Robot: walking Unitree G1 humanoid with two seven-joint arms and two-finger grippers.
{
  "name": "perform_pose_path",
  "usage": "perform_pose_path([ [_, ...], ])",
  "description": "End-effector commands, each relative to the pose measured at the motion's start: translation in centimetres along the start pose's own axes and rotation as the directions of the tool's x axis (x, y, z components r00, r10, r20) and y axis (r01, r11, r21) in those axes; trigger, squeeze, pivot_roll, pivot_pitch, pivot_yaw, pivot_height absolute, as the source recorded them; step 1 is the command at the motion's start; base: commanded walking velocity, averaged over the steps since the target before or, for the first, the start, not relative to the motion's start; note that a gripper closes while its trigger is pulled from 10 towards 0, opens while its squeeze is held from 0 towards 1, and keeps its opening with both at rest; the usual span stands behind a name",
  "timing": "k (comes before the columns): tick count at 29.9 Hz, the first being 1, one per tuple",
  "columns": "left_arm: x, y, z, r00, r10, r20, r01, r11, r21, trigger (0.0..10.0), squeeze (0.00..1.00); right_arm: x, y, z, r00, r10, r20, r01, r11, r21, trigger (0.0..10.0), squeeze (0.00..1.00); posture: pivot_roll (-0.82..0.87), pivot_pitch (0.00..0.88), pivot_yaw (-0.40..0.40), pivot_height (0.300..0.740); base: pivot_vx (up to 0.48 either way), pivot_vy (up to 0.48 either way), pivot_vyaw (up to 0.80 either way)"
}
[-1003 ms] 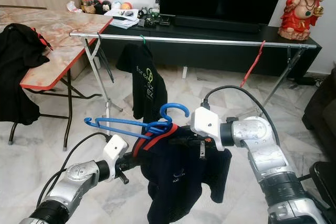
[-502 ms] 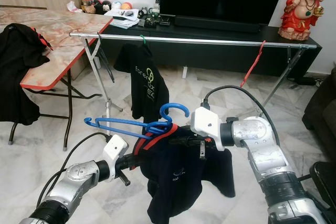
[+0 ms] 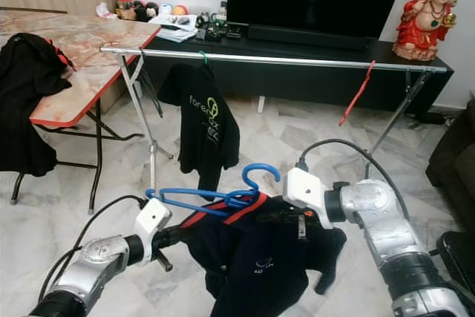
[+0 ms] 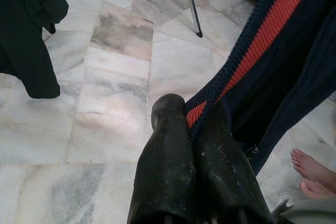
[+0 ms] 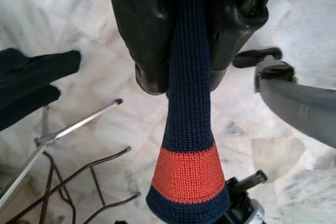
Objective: Hang hanger
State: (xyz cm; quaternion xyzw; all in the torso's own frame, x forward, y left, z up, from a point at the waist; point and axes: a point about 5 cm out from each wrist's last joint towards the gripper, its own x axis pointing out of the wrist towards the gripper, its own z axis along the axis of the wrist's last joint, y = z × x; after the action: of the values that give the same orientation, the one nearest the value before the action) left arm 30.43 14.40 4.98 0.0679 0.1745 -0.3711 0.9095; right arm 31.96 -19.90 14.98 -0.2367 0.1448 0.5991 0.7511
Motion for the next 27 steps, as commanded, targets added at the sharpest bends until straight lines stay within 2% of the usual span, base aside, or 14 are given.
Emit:
perform_pose_path([
  [1,-0.3,0.1,-0.4,0.999,0.012,-0.035,-0.012,1.0,0.015,0.0,0.0,-1.7,-0.2,-0.3,1.0,-0.019,0.016,0.019,1.0,0.014,0.0,0.0,0.03,0.0,-0.072,0.74,0.0,0.0,0.0],
  [5,-0.4,0.2,-0.5,0.999,0.015,-0.041,-0.015,1.0,0.02,0.0,0.0,-2.4,0.5,-1.1,0.999,0.043,0.009,-0.043,0.998,0.047,0.0,0.0,0.03,0.0,-0.072,0.74,0.0,0.0,0.0],
  [8,-0.5,0.4,-0.5,0.999,0.023,-0.042,-0.022,1.0,0.02,0.0,0.0,-3.6,0.9,-3.2,0.988,0.054,-0.144,-0.045,0.997,0.069,0.0,0.0,0.03,0.0,-0.07,0.74,0.0,0.0,0.0],
  [12,-0.5,0.4,-0.5,0.999,0.024,-0.044,-0.023,0.999,0.021,0.0,0.0,-4.2,0.7,-3.7,0.988,0.033,-0.154,-0.018,0.995,0.1,0.0,0.0,0.03,0.0,-0.067,0.74,0.0,0.0,0.0],
  [14,-0.5,0.4,-0.5,0.999,0.024,-0.046,-0.023,0.999,0.022,0.0,0.0,-4.5,0.8,-4.2,0.978,0.034,-0.203,-0.016,0.996,0.092,0.0,0.0,0.03,0.0,-0.065,0.74,0.0,0.0,0.0],
  [16,-0.6,0.4,-0.5,0.999,0.024,-0.047,-0.023,0.999,0.022,0.0,0.0,-4.8,1.1,-4.9,0.961,0.045,-0.273,-0.023,0.996,0.085,0.0,0.0,0.03,0.0,-0.064,0.74,0.0,0.0,0.0],
  [18,-0.5,0.4,-0.5,0.999,0.024,-0.047,-0.023,0.999,0.024,0.0,0.0,-5.0,1.5,-6.0,0.925,0.06,-0.375,-0.038,0.997,0.066,0.0,0.0,0.03,0.0,-0.064,0.74,0.0,0.0,0.0],
  [21,-0.6,0.6,-0.4,0.999,0.026,-0.048,-0.025,0.999,0.028,0.0,0.0,-5.1,1.9,-6.9,0.891,0.077,-0.448,-0.06,0.997,0.051,0.0,0.0,0.03,0.0,-0.062,0.74,0.0,0.0,0.0],
  [23,-0.6,0.6,-0.3,0.998,0.027,-0.049,-0.026,0.999,0.029,0.0,0.0,-5.1,1.8,-7.2,0.875,0.059,-0.481,-0.053,0.998,0.028,0.0,0.0,0.03,0.0,-0.06,0.74,0.0,0.0,0.0],
  [25,-0.8,0.7,-0.4,0.998,0.027,-0.054,-0.026,0.999,0.032,0.0,0.0,-5.2,1.5,-7.6,0.83,0.009,-0.558,-0.033,0.999,-0.032,0.0,0.0,0.03,0.0,-0.058,0.74,0.0,0.0,0.0],
  [27,-0.8,0.7,-0.5,0.998,0.025,-0.061,-0.023,0.999,0.036,0.0,0.0,-5.2,1.2,-7.7,0.814,-0.023,-0.58,-0.018,0.998,-0.066,0.0,0.0,0.03,0.0,-0.058,0.74,0.0,0.0,0.0],
])
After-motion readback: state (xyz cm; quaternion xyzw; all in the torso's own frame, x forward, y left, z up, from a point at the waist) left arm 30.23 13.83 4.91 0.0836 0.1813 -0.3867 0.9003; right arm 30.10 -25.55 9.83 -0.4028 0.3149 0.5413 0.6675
